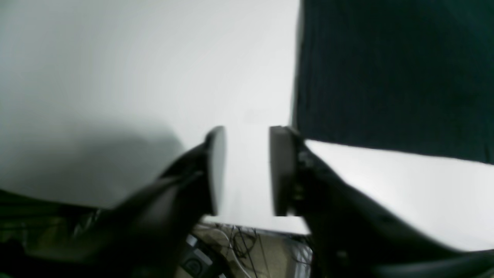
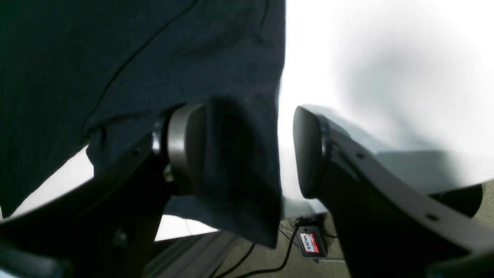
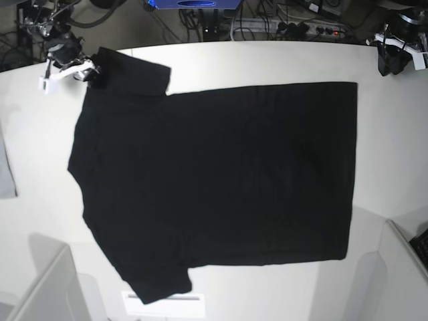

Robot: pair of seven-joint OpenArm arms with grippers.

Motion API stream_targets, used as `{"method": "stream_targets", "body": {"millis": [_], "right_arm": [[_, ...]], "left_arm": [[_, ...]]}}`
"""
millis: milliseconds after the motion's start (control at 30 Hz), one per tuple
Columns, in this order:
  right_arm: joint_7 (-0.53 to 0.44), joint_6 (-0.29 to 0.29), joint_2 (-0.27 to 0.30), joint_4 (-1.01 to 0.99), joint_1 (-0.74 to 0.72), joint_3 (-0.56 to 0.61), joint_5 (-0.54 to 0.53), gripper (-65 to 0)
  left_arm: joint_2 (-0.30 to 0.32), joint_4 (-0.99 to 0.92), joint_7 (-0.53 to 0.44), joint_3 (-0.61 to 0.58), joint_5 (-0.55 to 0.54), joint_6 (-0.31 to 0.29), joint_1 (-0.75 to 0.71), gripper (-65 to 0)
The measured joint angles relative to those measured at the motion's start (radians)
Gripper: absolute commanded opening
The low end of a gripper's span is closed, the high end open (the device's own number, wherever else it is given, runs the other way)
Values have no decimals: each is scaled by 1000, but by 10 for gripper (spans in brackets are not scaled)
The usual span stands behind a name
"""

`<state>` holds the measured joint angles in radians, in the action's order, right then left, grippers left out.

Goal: Fold the T-shirt properly
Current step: 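Lower both grippers to the shoulder corners of the shirt and grasp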

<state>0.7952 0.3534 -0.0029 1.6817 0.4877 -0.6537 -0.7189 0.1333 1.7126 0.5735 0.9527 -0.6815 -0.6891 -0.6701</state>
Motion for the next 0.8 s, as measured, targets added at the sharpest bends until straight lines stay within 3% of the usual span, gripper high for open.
{"method": "stream_targets", "body": {"millis": [67,133,233,467,633,800], "right_arm": [[11,4,0,0,5,0,-8,-311],[14,17,0,1,9,0,-10,-311],[51,86,0,1,10,0,-11,-311],[58,85,0,1,10,0,-14,-312],[66,85,0,0,15,7,-11,-426],[63,86,14,-5,17,76,-18,-443]], "left_arm": [[0,0,0,-2,-1,0,2,-321],[1,0,0,-3,-1,0,2,-314],[0,0,0,-5,-1,0,3,-314],[0,-15,-3,-98,-4,-1,6,-314],[0,-141,5,-123,-2,3,63,-314],[0,-182,4,-124,0,1,82,-314]]}}
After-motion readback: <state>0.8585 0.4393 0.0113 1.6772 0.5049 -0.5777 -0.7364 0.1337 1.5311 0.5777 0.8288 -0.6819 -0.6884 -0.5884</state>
